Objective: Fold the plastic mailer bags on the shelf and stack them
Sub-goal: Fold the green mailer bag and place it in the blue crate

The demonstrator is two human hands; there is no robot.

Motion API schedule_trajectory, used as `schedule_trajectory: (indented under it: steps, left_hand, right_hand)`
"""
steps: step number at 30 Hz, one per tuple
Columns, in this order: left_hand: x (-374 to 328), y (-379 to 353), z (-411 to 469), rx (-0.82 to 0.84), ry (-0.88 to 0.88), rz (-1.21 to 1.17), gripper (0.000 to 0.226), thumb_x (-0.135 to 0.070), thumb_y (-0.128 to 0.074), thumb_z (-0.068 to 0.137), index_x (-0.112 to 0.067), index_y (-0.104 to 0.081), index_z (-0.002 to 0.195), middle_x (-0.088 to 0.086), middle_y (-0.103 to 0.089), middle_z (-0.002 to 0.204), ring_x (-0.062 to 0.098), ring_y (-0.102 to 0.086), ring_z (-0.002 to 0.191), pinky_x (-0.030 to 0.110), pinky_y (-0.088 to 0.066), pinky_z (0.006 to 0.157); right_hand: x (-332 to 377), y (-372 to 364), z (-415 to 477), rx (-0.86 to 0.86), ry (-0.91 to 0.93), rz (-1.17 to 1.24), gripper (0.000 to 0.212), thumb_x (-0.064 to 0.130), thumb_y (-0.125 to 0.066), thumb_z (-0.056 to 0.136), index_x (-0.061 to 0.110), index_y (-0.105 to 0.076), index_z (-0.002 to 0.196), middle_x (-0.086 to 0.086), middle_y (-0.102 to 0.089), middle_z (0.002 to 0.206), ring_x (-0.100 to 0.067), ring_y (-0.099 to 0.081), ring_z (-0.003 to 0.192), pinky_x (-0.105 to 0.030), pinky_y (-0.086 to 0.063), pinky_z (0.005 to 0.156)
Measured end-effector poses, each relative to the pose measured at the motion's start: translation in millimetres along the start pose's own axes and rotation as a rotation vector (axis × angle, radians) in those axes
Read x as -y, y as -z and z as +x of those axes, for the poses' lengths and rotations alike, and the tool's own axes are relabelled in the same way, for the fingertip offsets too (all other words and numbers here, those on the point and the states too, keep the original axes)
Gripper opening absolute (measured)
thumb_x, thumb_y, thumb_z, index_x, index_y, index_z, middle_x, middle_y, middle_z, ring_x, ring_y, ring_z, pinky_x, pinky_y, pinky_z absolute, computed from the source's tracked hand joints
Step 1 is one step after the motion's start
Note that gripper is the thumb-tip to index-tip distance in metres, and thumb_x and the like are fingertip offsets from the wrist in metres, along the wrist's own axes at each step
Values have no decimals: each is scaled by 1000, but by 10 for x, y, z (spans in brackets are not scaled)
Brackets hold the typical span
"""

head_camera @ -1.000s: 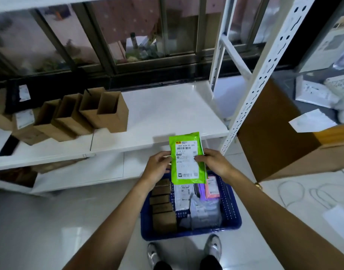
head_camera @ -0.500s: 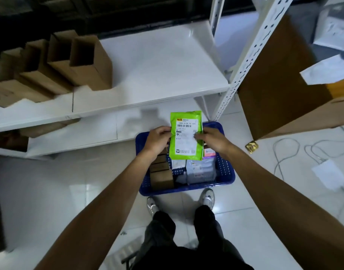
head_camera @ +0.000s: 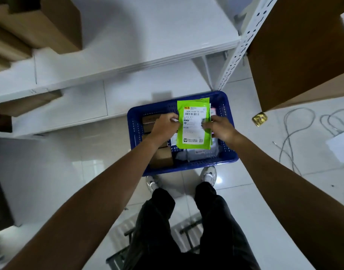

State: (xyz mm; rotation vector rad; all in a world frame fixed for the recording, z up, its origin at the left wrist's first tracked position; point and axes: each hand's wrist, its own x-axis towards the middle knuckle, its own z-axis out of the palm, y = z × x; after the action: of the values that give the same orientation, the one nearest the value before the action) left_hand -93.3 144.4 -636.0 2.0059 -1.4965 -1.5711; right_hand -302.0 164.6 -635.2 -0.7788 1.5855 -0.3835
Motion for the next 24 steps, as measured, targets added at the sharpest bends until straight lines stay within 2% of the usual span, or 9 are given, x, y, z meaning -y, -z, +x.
schedule_trajectory:
  steps: [2,6,8,11,13,17,19,22,24]
  left_hand:
    - [83,-93,138,17,-2,30,11,-21,-65,85,-31,-68,82,-1,-75,82,19,-73,77,40,-60,79]
    - [231,-338,443,63,-16,17,4,-29,-64,79,-31,-66,82,-7,-71,76,15,-70,70,34,-55,74]
    - [374,-473,628,73,-17,-15,14,-36,-59,71,-32,-67,82,-10,-70,78,11,-70,69,32,-55,76]
    - [675,-701,933,72,-40,11,29,-42,-55,82,-33,-70,106,-8,-74,99,13,-72,82,40,-59,84]
    - [891,-865,1149,51,-26,-9,23,-34,-55,91,-32,-69,110,-4,-74,102,18,-72,84,46,-59,85]
    - [1187,-1129,1526,27,23,-41,12,-28,-58,96,-31,-69,101,0,-73,99,20,-72,85,45,-59,85]
    - [1308,-1246,1706,6,22,-28,13,-25,-59,96,-27,-70,88,2,-74,93,20,-72,84,40,-59,84]
    - [1443,-1390,1913,12,43,-34,19,-21,-60,98,-21,-69,81,0,-73,81,16,-70,75,29,-55,71]
    - [1514,-1480,2064,7,52,-70,18,-17,-61,98,-18,-68,82,-3,-70,77,9,-67,67,23,-51,62]
  right_hand:
    - [-113,11,137,-5,-11,17,24,12,-63,91,4,-67,114,-19,-69,116,-35,-64,112,-51,-50,99]
    - [-399,41,546,-9,11,26,24,12,-63,92,5,-67,115,-15,-70,115,-29,-66,106,-41,-52,90]
    - [-538,38,755,-12,28,27,23,13,-63,93,6,-68,114,-14,-70,114,-26,-66,100,-36,-51,84]
    - [-767,41,1039,-32,45,50,20,12,-62,94,7,-69,113,-10,-71,110,-21,-67,95,-29,-53,78]
    - [-935,15,1222,-36,33,91,20,11,-61,96,8,-69,114,-6,-71,108,-15,-67,90,-19,-51,68]
    - [-1264,-49,1591,-72,19,149,19,10,-63,95,11,-70,112,-6,-73,108,-21,-68,95,-29,-54,80]
    - [-1398,-65,1789,-77,14,140,15,11,-64,94,14,-71,108,-5,-73,106,-20,-68,92,-29,-54,80]
    - [-1544,-68,2036,-85,12,114,16,12,-65,93,17,-70,107,-4,-72,105,-18,-67,90,-30,-54,83]
    - [-1615,-50,2219,-87,18,92,18,9,-65,92,16,-70,109,-3,-71,101,-16,-65,87,-25,-53,79]
